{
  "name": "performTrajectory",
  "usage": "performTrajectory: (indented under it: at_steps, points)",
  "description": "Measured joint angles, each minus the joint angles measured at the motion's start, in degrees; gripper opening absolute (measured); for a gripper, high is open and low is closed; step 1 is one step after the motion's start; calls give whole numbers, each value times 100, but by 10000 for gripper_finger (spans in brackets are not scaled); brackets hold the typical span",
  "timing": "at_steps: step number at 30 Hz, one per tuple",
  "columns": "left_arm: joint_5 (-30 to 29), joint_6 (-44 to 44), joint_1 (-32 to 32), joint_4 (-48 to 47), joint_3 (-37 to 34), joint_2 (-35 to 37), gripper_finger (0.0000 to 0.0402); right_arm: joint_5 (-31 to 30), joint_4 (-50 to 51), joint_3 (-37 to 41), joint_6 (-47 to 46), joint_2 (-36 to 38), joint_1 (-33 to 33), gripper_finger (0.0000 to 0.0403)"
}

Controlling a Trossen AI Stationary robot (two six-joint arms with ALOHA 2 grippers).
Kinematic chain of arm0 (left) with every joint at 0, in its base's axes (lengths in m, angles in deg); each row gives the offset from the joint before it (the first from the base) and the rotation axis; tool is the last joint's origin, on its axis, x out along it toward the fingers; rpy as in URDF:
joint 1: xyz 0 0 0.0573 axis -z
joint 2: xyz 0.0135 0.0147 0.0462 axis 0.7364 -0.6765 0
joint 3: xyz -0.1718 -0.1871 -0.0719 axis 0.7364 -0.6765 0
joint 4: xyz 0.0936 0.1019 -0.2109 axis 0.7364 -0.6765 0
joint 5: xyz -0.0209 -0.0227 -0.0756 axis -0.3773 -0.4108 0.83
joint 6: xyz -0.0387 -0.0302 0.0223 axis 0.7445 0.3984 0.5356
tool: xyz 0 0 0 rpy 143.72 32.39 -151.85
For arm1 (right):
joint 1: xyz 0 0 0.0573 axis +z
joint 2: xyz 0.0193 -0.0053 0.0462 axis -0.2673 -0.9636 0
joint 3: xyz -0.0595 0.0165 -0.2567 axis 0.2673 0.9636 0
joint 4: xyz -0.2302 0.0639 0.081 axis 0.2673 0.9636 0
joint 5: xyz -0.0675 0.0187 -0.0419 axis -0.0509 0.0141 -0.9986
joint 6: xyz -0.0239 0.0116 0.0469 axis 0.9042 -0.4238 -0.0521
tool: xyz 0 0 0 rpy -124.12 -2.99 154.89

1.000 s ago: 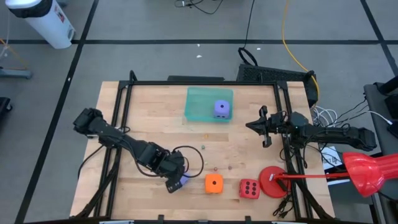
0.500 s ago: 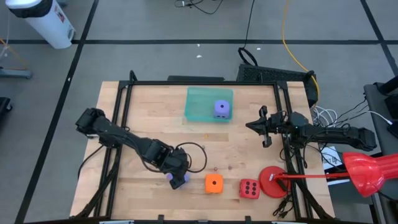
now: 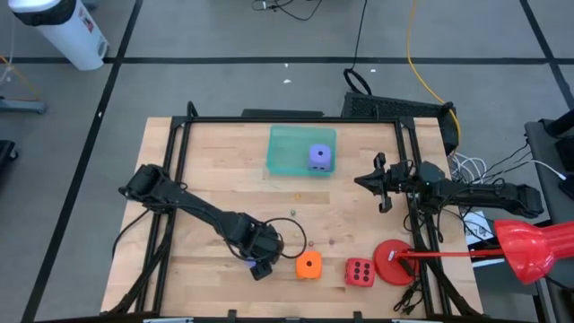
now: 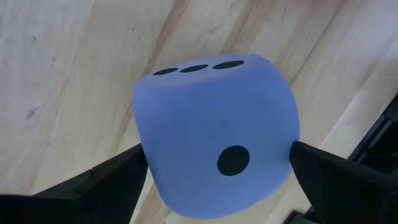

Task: Pick & Place Dice
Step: Put the large purple dice into the blue transparent bin

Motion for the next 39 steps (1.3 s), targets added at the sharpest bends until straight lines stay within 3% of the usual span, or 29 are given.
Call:
performTrajectory:
  at_steps: [10, 17, 28, 39]
  points:
    - [23, -350, -60, 8, -40, 135, 398, -1, 2, 0, 0, -1, 0, 4]
    - [-293, -42, -43, -52, -47, 456, 397, 0, 2, 0, 2, -1, 0, 4]
    - [-617, 683, 135, -102, -42, 413, 397, -2, 0, 0, 0, 1, 0, 4]
    - [-764, 815, 186, -25, -33, 224, 397, -7, 0, 0, 0, -3, 0, 4]
